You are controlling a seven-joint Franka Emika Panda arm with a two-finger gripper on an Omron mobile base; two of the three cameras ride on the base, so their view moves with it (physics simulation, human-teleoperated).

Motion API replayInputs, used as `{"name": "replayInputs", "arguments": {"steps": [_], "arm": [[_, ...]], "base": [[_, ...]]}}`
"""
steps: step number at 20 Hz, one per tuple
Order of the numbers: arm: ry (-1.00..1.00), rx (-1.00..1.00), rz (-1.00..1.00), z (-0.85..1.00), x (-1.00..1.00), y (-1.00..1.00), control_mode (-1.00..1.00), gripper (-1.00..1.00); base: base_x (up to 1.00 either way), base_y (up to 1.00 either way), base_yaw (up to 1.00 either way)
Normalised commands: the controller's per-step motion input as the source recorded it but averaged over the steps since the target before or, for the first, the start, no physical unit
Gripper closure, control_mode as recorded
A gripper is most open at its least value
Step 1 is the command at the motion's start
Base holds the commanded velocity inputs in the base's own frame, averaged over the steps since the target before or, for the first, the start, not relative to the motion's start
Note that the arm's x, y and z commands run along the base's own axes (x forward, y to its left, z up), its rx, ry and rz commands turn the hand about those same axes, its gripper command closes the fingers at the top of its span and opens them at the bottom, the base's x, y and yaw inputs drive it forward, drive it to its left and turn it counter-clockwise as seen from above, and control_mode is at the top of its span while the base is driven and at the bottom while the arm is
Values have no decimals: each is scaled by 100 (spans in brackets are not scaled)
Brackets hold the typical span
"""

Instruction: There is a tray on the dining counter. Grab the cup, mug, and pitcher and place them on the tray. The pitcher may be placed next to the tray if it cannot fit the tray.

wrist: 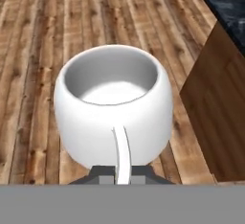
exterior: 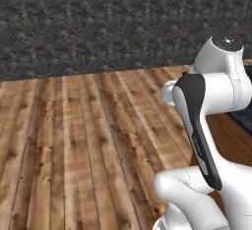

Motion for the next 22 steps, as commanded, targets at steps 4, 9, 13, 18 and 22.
{"name": "replayInputs", "arguments": {"steps": [4, 9, 13, 18, 22], "arm": [[0, 0, 0, 0, 0, 0, 100, 100], [0, 0, 0, 0, 0, 0, 100, 100], [0, 0, 0, 0, 0, 0, 100, 100], [0, 0, 0, 0, 0, 0, 100, 100], [0, 0, 0, 0, 0, 0, 100, 100]], "base": [[100, 42, -33], [100, 48, -33], [100, 57, -34], [100, 64, -35], [99, 67, -37]]}}
